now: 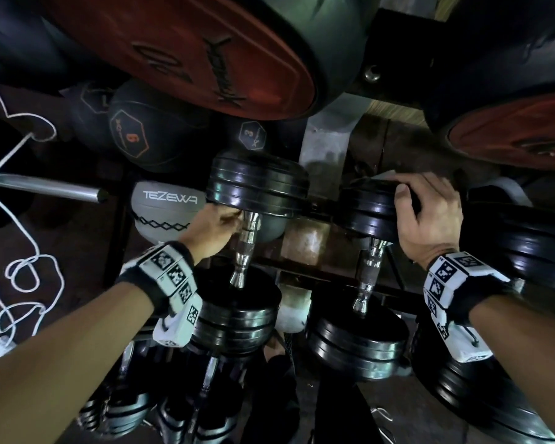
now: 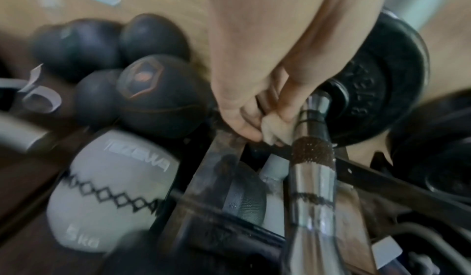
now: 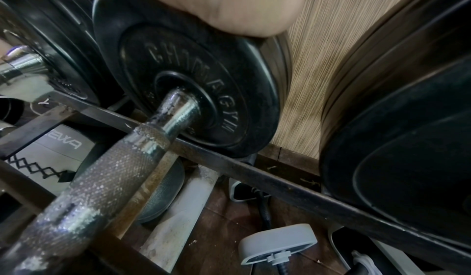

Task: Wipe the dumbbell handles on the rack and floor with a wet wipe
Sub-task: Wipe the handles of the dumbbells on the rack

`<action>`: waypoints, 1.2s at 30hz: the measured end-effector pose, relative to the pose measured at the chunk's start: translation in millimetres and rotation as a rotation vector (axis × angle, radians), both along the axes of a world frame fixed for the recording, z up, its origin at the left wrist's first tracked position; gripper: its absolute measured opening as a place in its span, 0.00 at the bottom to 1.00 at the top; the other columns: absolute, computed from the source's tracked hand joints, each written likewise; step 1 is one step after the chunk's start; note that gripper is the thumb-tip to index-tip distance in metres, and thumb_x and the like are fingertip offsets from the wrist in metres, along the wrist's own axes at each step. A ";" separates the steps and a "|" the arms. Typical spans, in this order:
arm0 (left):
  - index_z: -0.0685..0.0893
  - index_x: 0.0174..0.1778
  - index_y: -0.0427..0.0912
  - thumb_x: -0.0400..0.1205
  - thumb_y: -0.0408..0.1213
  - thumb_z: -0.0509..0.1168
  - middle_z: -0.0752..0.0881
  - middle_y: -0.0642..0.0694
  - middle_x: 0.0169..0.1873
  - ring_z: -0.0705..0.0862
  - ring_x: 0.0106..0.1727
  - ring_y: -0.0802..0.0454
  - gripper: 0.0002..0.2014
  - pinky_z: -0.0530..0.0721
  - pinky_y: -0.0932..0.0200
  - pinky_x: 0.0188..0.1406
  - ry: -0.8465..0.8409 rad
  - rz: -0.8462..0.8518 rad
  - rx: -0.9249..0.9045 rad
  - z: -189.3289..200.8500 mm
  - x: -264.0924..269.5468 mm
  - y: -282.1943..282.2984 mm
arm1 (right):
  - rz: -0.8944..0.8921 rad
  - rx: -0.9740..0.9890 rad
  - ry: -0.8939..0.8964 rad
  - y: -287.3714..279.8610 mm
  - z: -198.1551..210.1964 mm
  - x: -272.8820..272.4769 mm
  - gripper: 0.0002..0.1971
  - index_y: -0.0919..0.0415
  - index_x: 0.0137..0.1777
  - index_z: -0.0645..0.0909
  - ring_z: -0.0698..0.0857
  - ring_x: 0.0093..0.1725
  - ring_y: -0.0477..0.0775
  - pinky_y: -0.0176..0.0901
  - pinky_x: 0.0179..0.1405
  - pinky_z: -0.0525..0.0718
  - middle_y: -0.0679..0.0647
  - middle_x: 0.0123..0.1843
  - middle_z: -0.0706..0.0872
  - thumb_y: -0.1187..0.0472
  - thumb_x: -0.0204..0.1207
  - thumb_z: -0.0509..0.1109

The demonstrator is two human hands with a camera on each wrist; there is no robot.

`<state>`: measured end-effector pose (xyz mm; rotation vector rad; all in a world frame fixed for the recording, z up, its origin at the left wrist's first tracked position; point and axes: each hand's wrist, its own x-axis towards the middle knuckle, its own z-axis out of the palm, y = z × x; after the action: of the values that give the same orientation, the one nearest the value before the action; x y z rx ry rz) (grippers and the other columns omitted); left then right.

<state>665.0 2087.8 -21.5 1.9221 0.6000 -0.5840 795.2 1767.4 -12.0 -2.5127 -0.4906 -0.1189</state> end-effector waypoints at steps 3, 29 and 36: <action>0.85 0.66 0.33 0.86 0.30 0.63 0.88 0.43 0.60 0.86 0.60 0.47 0.14 0.82 0.60 0.65 0.034 -0.068 0.013 -4.1 -4.2 -0.7 | 0.000 0.004 0.003 0.3 -0.3 -0.3 0.19 0.58 0.57 0.88 0.85 0.52 0.68 0.63 0.59 0.79 0.58 0.51 0.89 0.53 0.83 0.57; 0.92 0.51 0.42 0.85 0.34 0.66 0.93 0.51 0.47 0.90 0.50 0.52 0.08 0.86 0.54 0.54 -0.153 -0.214 0.311 24.1 -90.2 -28.7 | -0.028 0.001 0.003 1.0 -3.4 -0.4 0.18 0.54 0.57 0.88 0.84 0.54 0.66 0.61 0.61 0.79 0.55 0.53 0.90 0.51 0.83 0.57; 0.89 0.60 0.50 0.86 0.34 0.65 0.91 0.53 0.52 0.87 0.56 0.49 0.11 0.78 0.46 0.63 -0.216 -0.099 0.403 37.6 -102.0 -102.7 | -0.091 0.025 0.082 0.4 -5.3 -19.9 0.24 0.56 0.73 0.82 0.77 0.74 0.64 0.56 0.78 0.67 0.58 0.74 0.82 0.46 0.85 0.58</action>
<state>563.0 1985.2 16.2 2.3679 0.5122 -0.3254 775.3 1767.9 -17.3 -2.5044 -0.3397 -0.0556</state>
